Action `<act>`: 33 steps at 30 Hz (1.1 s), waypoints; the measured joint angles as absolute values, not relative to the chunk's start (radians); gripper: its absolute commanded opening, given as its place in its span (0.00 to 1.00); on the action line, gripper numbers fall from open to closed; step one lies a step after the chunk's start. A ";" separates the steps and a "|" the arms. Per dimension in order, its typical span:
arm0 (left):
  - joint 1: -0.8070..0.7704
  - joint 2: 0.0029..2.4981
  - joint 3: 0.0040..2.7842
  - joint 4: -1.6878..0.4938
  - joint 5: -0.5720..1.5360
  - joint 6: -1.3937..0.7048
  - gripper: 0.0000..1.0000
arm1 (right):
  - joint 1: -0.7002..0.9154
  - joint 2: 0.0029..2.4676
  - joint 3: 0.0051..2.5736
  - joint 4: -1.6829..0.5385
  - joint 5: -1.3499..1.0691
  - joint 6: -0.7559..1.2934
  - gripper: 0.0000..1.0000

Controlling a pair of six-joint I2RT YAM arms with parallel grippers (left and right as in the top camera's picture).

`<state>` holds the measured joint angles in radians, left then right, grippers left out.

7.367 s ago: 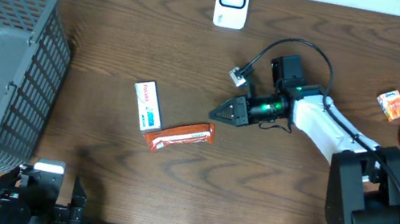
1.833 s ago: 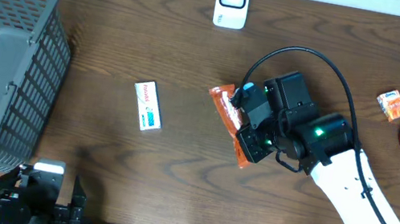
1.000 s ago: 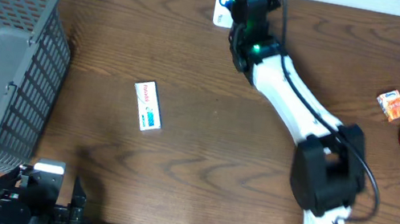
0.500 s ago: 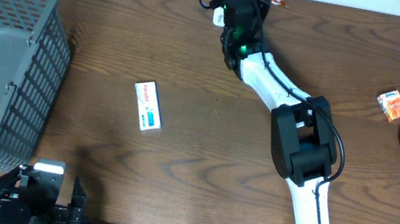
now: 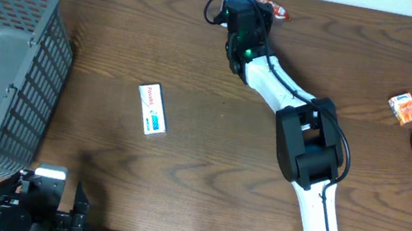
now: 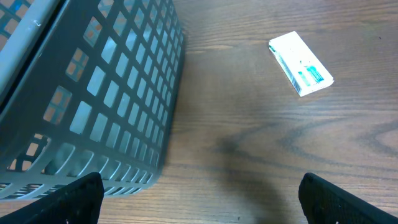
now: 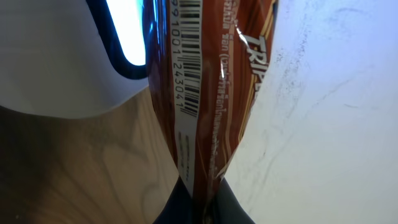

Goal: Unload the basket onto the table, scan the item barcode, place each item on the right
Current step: 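Swing the chocolate bar right and set it beside the pill bottle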

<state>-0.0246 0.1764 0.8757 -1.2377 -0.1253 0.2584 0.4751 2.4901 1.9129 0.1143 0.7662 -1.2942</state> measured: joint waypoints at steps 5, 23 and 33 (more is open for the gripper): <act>-0.025 0.176 0.876 -1.237 -0.125 0.258 0.99 | 0.492 2.483 1.913 0.103 0.820 -1.278 0.01; -0.025 0.176 0.876 -1.237 -0.125 0.258 0.99 | -0.151 1.972 1.913 -1.055 0.685 -0.293 0.01; -0.025 0.176 0.876 -1.237 -0.125 0.258 0.99 | -0.531 1.980 1.777 -1.056 0.348 0.003 0.99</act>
